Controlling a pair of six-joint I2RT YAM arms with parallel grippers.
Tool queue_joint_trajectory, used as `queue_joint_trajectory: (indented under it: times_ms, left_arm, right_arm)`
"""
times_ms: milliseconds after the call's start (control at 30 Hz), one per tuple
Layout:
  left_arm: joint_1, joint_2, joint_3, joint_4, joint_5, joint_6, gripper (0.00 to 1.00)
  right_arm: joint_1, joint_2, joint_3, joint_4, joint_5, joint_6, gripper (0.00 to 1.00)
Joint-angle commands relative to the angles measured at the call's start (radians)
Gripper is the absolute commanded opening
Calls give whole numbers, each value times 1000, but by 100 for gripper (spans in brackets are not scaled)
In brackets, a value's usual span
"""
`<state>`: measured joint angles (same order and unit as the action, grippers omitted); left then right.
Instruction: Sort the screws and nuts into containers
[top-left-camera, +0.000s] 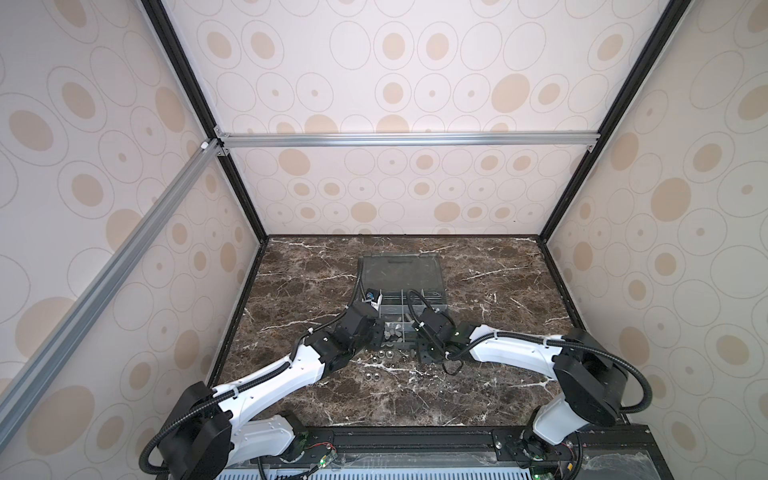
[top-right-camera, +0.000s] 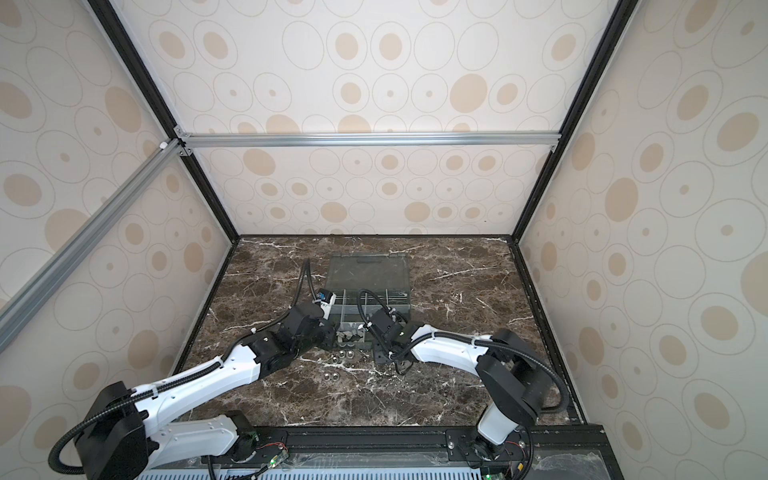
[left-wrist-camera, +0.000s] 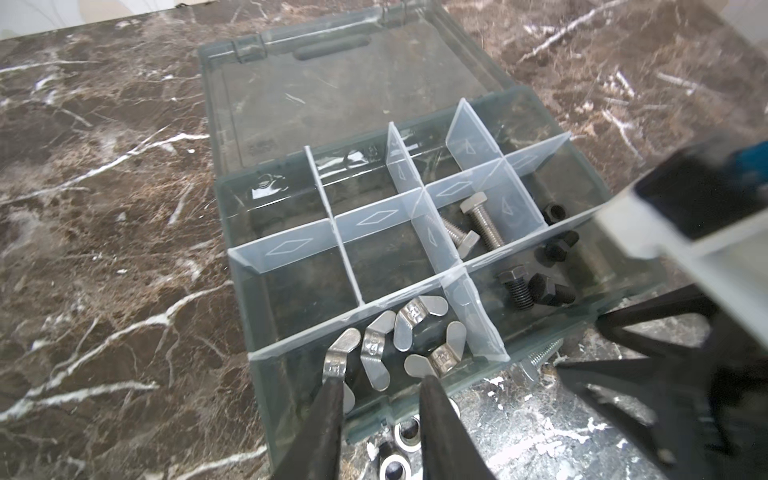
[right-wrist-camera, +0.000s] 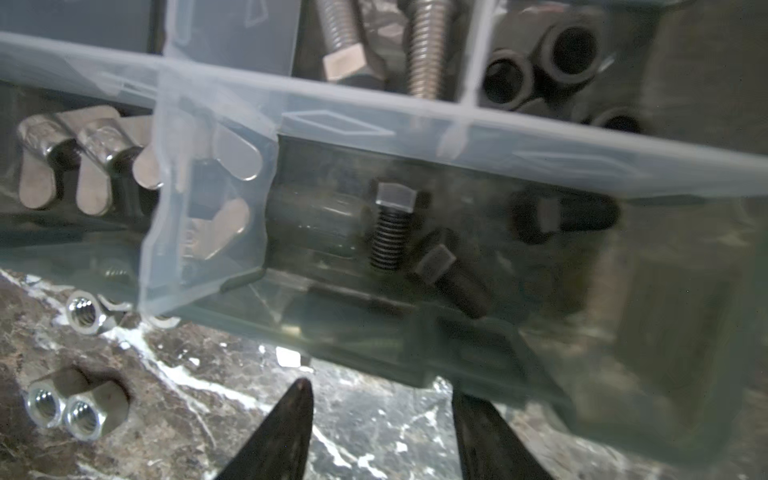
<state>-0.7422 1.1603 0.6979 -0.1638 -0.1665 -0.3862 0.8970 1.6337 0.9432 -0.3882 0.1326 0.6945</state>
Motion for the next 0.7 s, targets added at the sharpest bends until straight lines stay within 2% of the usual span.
queue_joint_trajectory:
  times_ms: [0,267,667]
  left_arm:
    - [14,-43,-24,49,-25,-60,33]
    - [18,-68,-52,37,-18,-68,34]
    - [18,-62,-52,42,-9,-60,34]
  right_arm:
    - [19,46,38,2,19,6,62]
    - [44,102,69,8,75,38,71]
    - [54,158,71,24,113,77,69]
